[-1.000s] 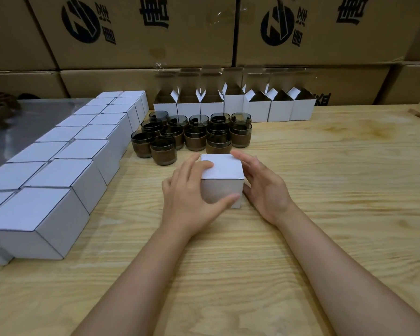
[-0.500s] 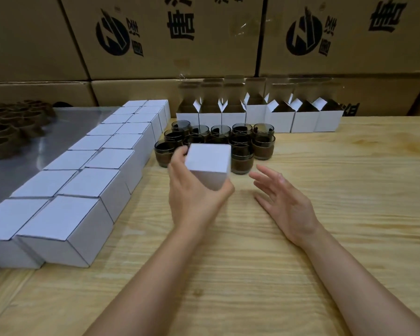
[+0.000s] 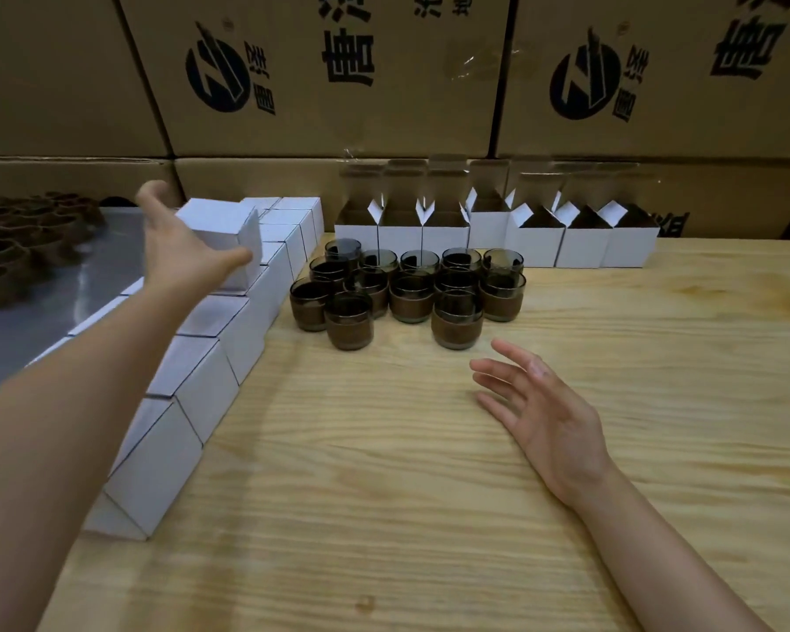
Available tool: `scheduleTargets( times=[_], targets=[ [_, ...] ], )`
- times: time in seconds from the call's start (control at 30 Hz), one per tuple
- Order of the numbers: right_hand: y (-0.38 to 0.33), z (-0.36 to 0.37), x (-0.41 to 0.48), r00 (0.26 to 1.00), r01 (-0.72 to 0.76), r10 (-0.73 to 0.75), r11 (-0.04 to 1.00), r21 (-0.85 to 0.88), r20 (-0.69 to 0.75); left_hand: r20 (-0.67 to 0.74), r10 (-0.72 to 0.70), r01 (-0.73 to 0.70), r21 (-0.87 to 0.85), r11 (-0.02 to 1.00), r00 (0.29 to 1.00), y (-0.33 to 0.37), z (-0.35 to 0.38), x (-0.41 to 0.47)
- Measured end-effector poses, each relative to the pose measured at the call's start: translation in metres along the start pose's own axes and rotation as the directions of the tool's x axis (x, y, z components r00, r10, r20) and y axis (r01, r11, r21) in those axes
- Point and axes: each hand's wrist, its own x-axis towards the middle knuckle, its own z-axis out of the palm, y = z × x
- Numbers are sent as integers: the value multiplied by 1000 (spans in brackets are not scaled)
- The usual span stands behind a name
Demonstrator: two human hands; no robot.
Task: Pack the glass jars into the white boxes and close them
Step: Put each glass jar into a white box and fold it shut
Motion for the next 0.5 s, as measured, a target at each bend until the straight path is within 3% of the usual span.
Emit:
scheduleTargets(
  times=[0.23,0.33,0.4,0.5],
  targets=[
    [1,1,1,1000,-5,6,999,-39,21,53,-24,28,-70,997,998,-15,1,7],
    [1,1,1,1000,-9,10,999,-38,16,8,-3,3,35,999,1000,-4,-3,-3],
    [1,1,1,1000,-10,10,999,-39,16,-100,180,-170,97,981,979,16,-5,-21],
    [1,2,0,1000,2,-1,999,-51,17,-171,501,-502,43,864,848,56,4,-61]
  ],
)
